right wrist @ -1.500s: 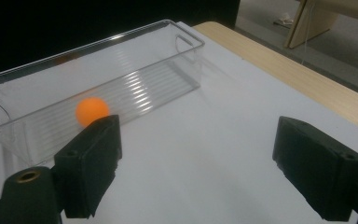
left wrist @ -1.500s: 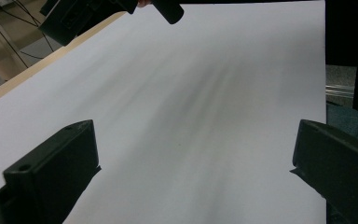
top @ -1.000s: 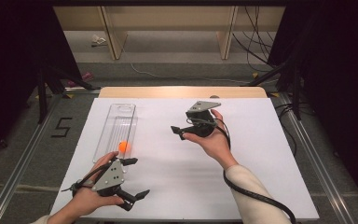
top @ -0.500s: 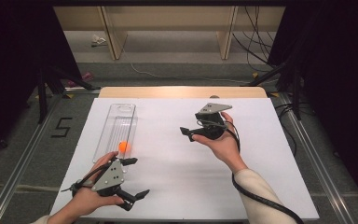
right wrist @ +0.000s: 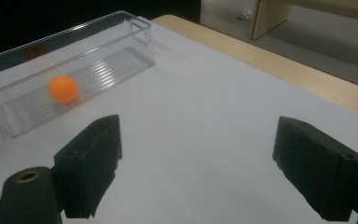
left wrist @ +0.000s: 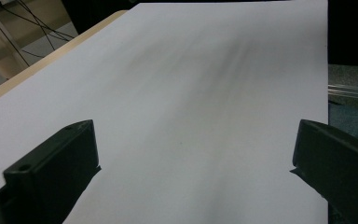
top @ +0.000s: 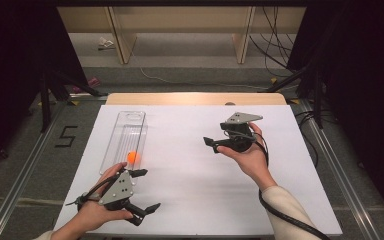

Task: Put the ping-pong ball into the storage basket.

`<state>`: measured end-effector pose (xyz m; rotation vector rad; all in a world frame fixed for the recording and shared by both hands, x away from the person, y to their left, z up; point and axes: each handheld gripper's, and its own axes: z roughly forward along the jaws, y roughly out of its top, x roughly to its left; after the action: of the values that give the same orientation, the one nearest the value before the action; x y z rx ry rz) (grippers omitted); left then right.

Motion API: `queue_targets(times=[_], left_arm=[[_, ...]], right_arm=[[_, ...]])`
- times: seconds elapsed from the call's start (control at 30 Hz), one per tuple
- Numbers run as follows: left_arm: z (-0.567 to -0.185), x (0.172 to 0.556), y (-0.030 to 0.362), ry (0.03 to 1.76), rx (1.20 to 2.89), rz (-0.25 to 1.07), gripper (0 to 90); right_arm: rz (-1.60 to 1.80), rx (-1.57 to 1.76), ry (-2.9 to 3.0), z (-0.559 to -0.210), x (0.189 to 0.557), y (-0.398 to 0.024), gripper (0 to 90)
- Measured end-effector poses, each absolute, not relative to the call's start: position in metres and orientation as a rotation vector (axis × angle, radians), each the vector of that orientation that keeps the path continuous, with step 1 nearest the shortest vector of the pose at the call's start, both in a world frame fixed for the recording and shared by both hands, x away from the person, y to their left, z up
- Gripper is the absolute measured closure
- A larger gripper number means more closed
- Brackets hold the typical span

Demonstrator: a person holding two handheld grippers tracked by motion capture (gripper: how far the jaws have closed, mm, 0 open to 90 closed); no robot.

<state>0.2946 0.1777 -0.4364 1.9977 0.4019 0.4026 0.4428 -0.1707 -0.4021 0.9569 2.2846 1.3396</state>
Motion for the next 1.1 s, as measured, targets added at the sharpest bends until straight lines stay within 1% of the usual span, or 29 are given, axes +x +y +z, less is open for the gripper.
queue_targets(times=[1.1], left_arm=[[-0.437,0.295,0.178,0.404,2.001,0.403,0.0]], right_arm=[[1.347,1.072,2.199,-0.407,0.413,-0.225,16.5]])
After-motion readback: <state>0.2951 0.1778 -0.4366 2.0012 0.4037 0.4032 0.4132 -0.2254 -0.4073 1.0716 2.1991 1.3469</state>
